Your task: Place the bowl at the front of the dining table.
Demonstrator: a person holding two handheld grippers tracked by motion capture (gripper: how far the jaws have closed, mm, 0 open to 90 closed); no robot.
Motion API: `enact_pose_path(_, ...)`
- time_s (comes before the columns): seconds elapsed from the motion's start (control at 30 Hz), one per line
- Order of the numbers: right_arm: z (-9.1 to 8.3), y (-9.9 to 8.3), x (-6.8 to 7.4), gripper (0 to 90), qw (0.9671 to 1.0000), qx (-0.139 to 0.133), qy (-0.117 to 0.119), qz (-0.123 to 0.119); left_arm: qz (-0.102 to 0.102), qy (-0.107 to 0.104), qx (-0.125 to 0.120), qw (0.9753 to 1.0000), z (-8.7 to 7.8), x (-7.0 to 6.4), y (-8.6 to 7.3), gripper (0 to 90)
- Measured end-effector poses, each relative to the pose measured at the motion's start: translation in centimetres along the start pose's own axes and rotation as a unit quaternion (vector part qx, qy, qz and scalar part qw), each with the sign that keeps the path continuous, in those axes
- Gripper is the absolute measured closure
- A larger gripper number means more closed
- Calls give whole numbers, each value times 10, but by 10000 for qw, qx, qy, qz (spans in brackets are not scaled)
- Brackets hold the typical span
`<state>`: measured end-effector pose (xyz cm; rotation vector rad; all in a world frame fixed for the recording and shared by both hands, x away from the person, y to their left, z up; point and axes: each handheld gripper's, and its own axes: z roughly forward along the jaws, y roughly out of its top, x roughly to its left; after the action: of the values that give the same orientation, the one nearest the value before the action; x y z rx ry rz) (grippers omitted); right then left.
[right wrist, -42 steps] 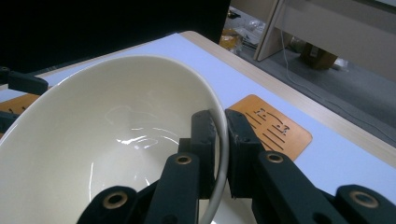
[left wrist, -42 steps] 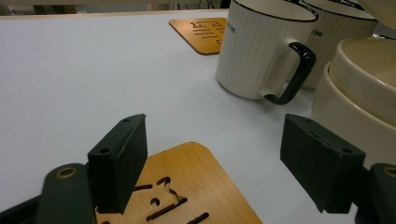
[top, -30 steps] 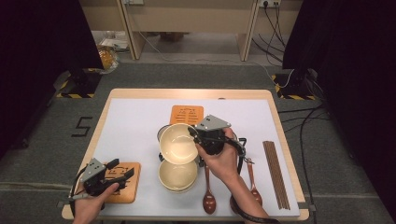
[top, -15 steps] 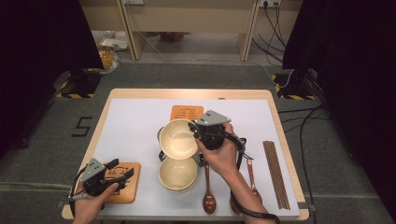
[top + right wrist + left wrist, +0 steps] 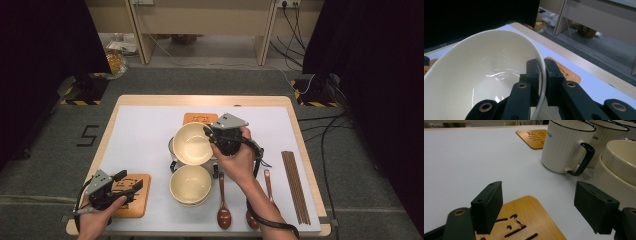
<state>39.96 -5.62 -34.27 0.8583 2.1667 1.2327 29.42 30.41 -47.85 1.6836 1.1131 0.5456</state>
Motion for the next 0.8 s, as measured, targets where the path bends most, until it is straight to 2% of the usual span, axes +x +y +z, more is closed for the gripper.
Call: enact_pose_path(0.8, 13, 14, -22, 830, 9996, -8, -217, 170, -33, 6, -6, 10000, 0, 1, -1, 227)
